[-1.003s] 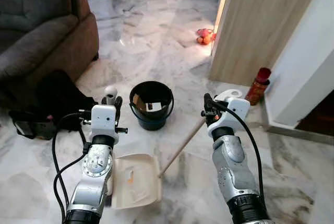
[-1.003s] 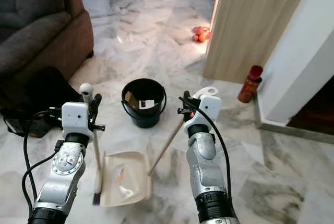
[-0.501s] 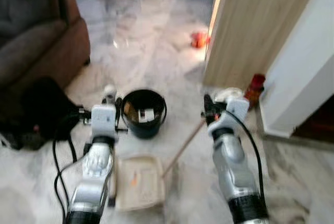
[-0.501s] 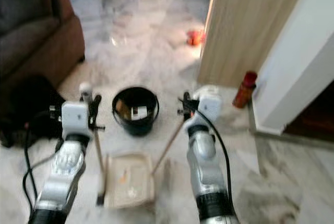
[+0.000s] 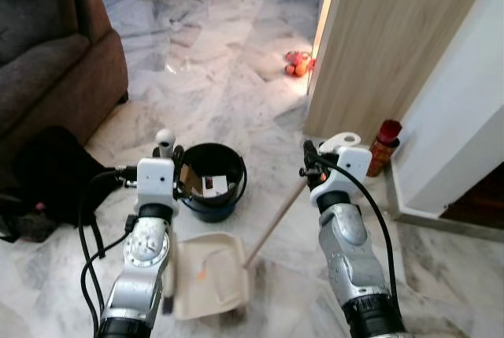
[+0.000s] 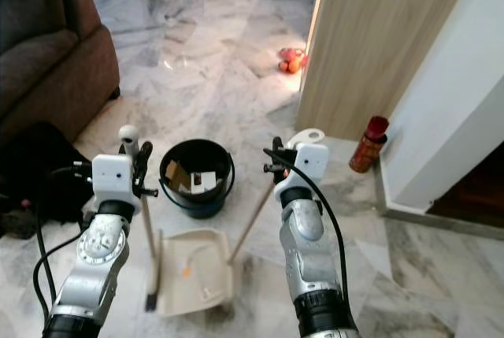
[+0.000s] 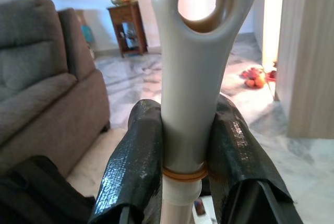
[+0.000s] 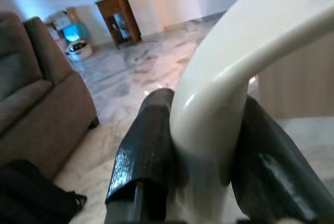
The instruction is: Sweep floor
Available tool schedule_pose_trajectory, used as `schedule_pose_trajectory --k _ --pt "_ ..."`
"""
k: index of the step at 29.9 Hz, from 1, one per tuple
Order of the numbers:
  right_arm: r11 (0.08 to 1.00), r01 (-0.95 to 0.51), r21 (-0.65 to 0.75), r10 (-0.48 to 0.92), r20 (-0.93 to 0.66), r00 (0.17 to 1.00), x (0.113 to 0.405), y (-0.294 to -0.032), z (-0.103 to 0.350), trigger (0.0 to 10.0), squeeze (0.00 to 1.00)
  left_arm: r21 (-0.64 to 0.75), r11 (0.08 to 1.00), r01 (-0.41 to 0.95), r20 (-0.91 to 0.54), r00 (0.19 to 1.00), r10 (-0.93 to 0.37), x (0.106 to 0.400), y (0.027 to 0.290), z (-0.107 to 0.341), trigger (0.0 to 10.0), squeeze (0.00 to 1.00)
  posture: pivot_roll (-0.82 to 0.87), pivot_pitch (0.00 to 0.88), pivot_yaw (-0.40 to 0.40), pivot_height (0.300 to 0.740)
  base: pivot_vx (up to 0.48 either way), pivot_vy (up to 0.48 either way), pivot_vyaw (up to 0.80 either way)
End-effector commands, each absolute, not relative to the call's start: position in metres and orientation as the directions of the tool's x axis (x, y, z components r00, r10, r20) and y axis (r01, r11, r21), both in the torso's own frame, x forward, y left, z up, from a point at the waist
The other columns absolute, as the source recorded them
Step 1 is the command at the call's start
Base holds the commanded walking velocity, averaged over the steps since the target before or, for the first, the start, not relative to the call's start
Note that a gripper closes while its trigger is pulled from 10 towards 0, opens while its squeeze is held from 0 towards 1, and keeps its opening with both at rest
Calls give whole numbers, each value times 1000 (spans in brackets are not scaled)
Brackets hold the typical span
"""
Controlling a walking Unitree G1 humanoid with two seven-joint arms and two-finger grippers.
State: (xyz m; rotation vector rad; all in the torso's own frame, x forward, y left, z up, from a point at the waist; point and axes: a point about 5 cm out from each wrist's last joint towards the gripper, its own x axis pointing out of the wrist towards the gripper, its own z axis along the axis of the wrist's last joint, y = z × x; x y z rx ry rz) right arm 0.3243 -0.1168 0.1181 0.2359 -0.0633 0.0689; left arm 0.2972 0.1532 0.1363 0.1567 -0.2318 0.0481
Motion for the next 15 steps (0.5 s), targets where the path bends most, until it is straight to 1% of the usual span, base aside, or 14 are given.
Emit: schedule_pose_trajectory --k 1,15 --pt "968 -82 239 51 133 990 327 -118 133 10000 0 142 989 -50 289 957 7 297 149 148 10000 0 142 92 -7 740 0 0 0" --pt "964 -92 251 56 144 988 328 -117 137 10000 0 166 983 -72 273 962 24 293 155 141 10000 0 142 95 -8 740 0 0 0"
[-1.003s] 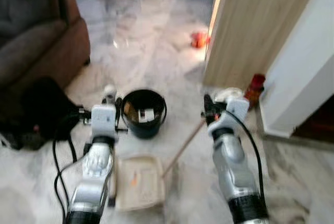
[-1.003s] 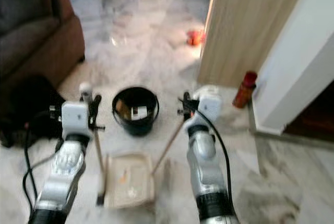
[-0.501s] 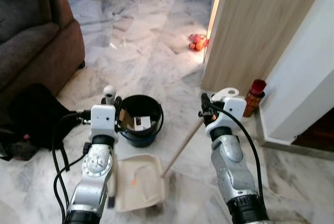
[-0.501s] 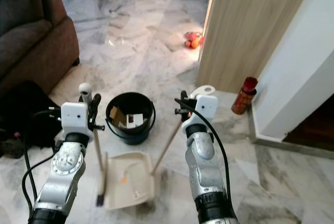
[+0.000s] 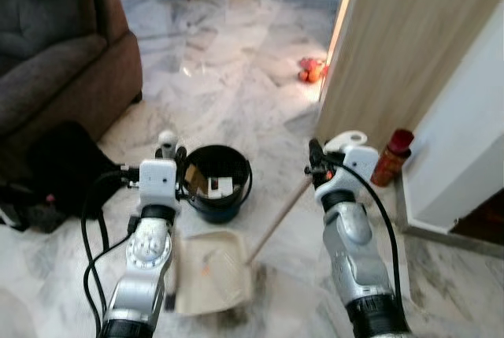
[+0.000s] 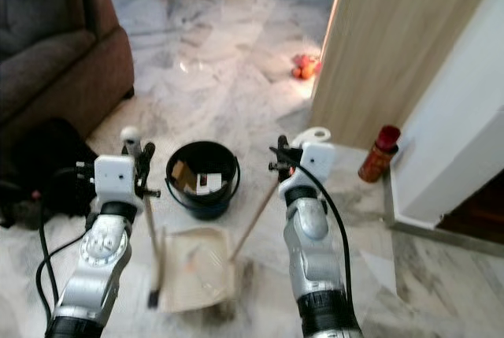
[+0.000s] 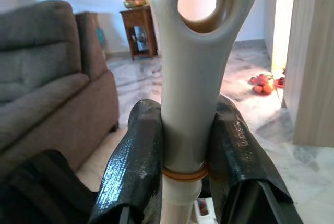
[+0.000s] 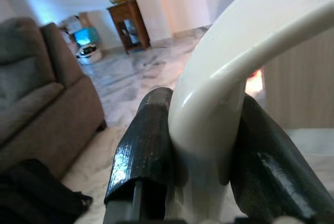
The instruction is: Sweep floor
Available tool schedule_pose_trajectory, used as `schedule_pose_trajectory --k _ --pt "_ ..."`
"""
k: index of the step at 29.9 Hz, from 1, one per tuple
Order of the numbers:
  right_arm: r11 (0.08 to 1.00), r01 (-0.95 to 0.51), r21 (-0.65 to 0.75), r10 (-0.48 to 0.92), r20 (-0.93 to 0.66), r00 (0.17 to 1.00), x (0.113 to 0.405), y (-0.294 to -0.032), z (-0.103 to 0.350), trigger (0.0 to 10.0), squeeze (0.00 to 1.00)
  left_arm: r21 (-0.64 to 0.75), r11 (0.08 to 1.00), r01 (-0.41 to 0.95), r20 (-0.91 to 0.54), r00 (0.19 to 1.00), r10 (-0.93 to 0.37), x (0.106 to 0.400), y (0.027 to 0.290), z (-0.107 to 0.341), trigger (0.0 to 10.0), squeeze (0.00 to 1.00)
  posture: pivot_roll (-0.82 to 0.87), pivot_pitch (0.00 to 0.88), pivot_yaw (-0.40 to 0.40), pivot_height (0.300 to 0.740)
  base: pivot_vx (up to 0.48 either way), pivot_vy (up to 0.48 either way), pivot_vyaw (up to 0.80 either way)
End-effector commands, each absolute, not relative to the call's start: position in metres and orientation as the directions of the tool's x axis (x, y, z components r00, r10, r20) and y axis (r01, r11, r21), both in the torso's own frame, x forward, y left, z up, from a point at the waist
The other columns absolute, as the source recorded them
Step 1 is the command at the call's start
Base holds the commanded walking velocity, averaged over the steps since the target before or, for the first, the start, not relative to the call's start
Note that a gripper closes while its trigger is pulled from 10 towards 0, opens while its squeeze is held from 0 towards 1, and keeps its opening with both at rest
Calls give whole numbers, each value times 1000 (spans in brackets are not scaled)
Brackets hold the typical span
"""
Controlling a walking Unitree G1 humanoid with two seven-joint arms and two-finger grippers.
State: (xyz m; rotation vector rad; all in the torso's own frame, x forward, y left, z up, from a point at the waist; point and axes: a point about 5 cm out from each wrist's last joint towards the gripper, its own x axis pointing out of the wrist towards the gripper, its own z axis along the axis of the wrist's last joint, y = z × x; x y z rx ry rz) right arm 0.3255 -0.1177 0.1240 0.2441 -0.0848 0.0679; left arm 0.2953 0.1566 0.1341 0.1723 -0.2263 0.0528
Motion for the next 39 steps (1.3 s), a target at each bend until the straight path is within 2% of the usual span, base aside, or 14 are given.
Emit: schedule_pose_trajectory --k 1,7,10,12,17,23,39 --pt "964 -92 250 57 144 988 328 -117 137 10000 0 172 982 -81 277 960 30 292 156 141 10000 0 143 95 -8 740 0 0 0" --pt "964 -90 249 55 145 988 327 -117 138 10000 0 173 975 -143 320 944 81 285 165 147 10000 0 144 98 -6 740 0 0 0" --pt "965 -84 248 48 148 988 328 -119 139 10000 0 197 959 -203 327 936 131 269 178 145 10000 0 143 98 -4 740 0 0 0" --pt "968 -77 241 42 147 988 329 -120 138 10000 0 256 944 -208 301 945 126 256 186 135 10000 0 151 103 -4 740 0 0 0" --pt "969 -69 237 34 151 988 331 -121 140 10000 0 305 927 -220 250 957 145 241 197 121 10000 0 156 106 -6 740 0 0 0" --pt "966 -61 250 13 188 982 334 -121 153 10000 0 315 922 -226 236 959 155 243 198 117 10000 0 156 106 -7 740 0 0 0" --pt "943 -138 304 2 409 912 332 -118 232 10000 0 314 928 -200 235 964 129 250 188 114 10000 0 146 95 -7 740 0 0 0"
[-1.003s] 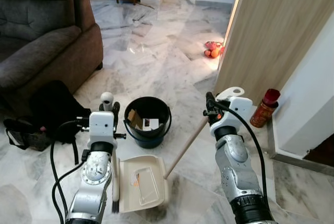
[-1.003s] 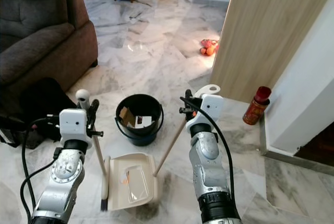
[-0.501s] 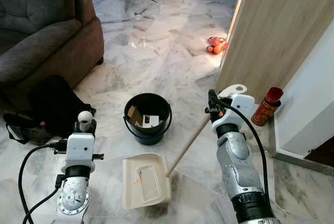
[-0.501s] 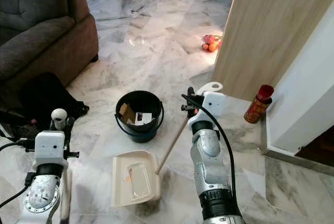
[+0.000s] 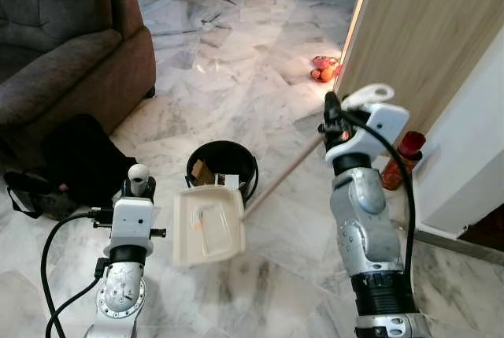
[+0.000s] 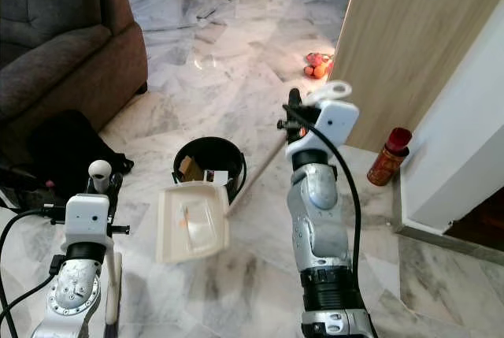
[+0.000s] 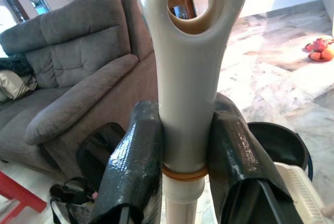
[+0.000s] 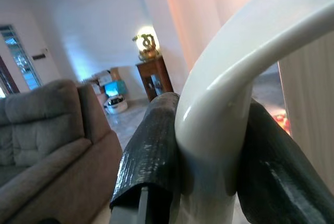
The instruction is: Sweep floor
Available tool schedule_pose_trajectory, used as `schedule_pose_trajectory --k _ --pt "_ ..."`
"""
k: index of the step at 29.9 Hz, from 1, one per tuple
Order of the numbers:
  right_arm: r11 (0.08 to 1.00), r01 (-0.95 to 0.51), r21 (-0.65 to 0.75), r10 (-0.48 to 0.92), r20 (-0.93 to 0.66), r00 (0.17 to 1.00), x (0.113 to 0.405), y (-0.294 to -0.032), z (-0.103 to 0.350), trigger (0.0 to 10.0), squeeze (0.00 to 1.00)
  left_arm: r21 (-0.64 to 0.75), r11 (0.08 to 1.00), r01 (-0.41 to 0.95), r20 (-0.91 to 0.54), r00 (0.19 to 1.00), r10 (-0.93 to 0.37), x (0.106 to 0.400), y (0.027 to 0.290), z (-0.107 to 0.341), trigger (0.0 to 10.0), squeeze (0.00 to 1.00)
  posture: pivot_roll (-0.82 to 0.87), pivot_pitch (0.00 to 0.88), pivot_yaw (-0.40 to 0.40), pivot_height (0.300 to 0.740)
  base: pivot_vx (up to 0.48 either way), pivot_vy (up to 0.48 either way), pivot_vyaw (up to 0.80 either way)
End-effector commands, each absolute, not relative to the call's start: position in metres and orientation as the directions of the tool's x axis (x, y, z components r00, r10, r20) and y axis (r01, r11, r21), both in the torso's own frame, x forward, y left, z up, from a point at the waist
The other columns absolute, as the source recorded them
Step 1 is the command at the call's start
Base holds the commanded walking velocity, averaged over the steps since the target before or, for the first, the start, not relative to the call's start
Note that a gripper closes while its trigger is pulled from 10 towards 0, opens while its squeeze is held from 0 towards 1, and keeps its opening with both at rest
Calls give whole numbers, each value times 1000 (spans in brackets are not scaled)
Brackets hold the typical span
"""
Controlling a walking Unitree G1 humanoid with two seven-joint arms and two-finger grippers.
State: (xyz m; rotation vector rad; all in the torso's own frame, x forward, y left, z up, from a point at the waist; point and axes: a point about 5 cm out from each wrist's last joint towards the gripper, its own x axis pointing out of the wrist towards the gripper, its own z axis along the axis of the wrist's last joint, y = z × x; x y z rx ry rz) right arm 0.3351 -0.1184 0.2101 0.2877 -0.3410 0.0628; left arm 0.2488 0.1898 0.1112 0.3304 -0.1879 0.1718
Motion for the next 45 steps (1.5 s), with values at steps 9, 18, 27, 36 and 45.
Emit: schedule_pose_trajectory --k 9,18,27,36,45 --pt "938 -151 311 -6 451 892 330 -122 253 10000 0 314 928 -201 243 962 126 252 188 115 10000 0 147 85 -8 740 0 0 0" --pt "938 -172 301 3 489 872 329 -121 273 10000 0 314 929 -194 268 957 109 254 183 118 10000 0 146 78 -10 740 0 0 0" --pt "938 -171 302 15 457 889 329 -118 268 10000 0 303 935 -183 254 961 106 255 182 116 10000 0 148 86 -11 740 167 0 0" --pt "929 -198 314 12 508 861 326 -117 283 10000 0 303 934 -188 255 961 110 255 182 116 10000 0 148 87 -12 740 480 0 0" --pt "926 -210 315 24 505 863 325 -116 283 10000 0 301 935 -189 254 961 112 255 181 116 10000 0 149 87 -16 740 480 0 0"
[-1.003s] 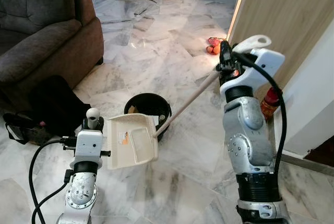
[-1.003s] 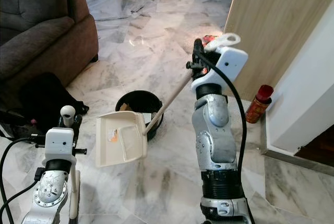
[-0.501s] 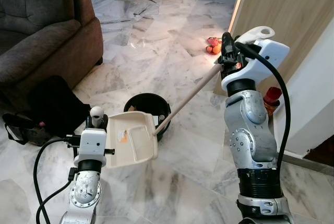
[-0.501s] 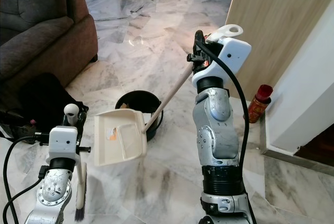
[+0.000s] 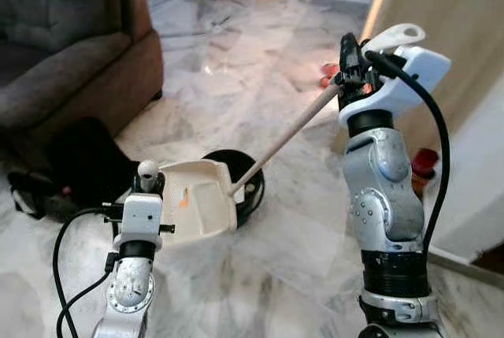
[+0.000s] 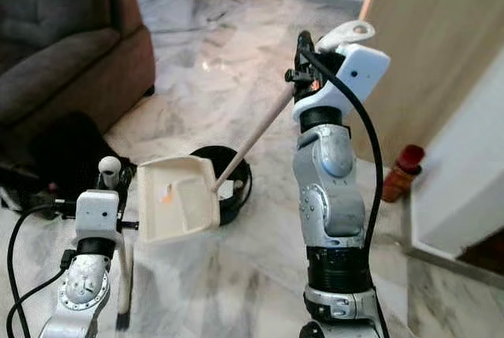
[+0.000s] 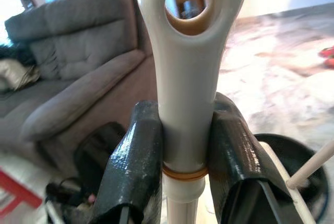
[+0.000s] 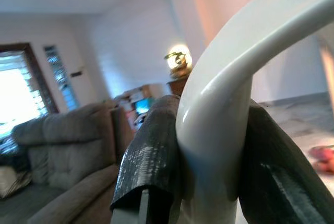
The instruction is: Sweep floor
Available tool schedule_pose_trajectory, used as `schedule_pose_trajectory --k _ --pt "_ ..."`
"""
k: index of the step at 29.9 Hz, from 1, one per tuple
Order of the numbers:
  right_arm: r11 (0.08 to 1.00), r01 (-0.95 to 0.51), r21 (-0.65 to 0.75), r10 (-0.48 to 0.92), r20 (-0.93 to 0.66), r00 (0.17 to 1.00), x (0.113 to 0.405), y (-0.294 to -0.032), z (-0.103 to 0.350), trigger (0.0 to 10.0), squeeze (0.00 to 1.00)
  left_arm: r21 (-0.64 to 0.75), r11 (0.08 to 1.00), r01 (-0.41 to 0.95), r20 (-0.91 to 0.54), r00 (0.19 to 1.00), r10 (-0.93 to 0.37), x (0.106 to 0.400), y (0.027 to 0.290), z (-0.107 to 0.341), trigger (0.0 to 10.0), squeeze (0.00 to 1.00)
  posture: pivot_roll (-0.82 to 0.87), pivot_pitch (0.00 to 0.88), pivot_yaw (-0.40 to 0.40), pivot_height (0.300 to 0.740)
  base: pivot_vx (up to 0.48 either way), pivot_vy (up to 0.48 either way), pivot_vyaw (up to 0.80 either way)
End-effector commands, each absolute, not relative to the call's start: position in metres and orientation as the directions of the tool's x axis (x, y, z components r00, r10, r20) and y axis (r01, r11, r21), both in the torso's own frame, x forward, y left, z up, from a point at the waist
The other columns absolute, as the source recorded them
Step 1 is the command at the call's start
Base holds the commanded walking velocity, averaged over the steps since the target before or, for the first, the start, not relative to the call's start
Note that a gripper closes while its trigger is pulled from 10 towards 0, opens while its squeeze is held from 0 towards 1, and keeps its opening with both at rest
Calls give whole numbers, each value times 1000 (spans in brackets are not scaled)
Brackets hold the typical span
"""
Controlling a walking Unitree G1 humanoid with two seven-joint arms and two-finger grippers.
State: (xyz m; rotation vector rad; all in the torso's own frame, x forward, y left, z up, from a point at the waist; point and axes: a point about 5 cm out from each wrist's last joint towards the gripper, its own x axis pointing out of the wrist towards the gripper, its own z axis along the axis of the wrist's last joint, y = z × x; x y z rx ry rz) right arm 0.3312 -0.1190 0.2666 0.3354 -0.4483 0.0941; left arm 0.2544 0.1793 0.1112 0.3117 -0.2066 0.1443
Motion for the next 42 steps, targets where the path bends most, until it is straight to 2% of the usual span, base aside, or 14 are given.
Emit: schedule_pose_trajectory --k 1,22,42 --pt "925 -211 315 25 503 864 325 -115 283 10000 0 302 934 -189 254 961 113 255 181 116 10000 0 149 87 -16 740 480 0 0" --pt "917 -239 319 52 499 865 324 -110 281 10000 0 297 934 -199 274 955 116 256 182 120 10000 0 154 89 -16 740 470 0 0" --pt "911 -267 316 85 489 868 322 -104 278 10000 0 294 936 -194 277 954 111 257 181 120 10000 0 156 94 -16 740 0 0 0"
